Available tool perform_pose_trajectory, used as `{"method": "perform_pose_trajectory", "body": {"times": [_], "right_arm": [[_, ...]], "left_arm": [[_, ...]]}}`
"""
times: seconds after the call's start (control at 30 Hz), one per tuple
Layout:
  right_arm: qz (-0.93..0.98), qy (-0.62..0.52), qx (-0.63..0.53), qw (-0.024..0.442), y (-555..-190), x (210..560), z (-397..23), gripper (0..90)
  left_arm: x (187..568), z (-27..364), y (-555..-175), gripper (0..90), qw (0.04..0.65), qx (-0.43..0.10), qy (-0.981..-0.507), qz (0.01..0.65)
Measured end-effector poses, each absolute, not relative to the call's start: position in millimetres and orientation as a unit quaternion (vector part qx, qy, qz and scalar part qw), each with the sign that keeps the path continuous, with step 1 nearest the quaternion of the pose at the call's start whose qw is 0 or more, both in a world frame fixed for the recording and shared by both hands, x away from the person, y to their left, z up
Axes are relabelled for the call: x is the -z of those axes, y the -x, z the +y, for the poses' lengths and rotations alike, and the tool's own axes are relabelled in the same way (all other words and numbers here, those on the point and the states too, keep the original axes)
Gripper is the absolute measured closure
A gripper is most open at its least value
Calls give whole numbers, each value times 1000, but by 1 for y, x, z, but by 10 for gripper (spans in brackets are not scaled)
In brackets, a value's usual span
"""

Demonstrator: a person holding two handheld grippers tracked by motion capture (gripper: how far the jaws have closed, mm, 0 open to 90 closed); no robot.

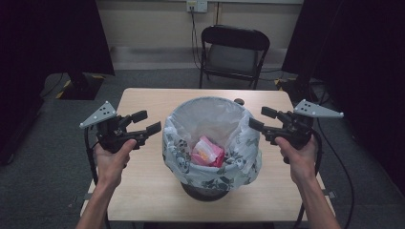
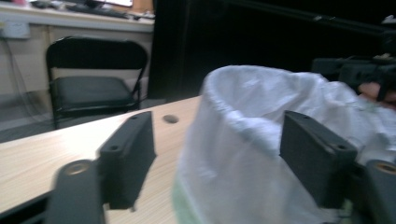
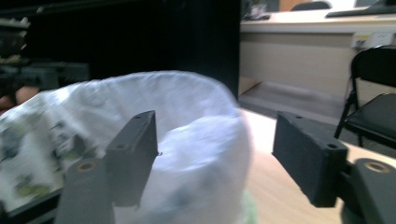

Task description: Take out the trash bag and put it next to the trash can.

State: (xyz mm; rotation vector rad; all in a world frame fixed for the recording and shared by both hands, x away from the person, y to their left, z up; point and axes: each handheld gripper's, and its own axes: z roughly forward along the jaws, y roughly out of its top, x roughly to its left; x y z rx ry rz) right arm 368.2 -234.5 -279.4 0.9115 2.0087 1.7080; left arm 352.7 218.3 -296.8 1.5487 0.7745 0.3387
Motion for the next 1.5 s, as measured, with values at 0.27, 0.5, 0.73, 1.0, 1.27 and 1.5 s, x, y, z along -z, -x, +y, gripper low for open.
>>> {"method": "perform_pose_trajectory", "body": {"times": [0.27,0.5,0.73,1.0,1.27,1.5], "right_arm": [[752,-318,-545,190,-358,283,-217,437],[738,-325,-550,217,-368,278,-223,757],[735,-314,-566,202,-372,274,-221,900],[725,-294,-596,182,-372,268,-215,900],[725,-286,-602,176,-373,266,-208,900],[718,-264,-621,171,-371,242,-199,900]], "left_arm": [[296,193,-354,171,610,-137,-713,317],[300,187,-362,154,609,-119,-717,318],[296,184,-363,336,605,-129,-722,310],[286,186,-355,713,589,-186,-723,311],[282,186,-357,896,603,-169,-724,291],[253,167,-354,899,636,-146,-715,251]]}}
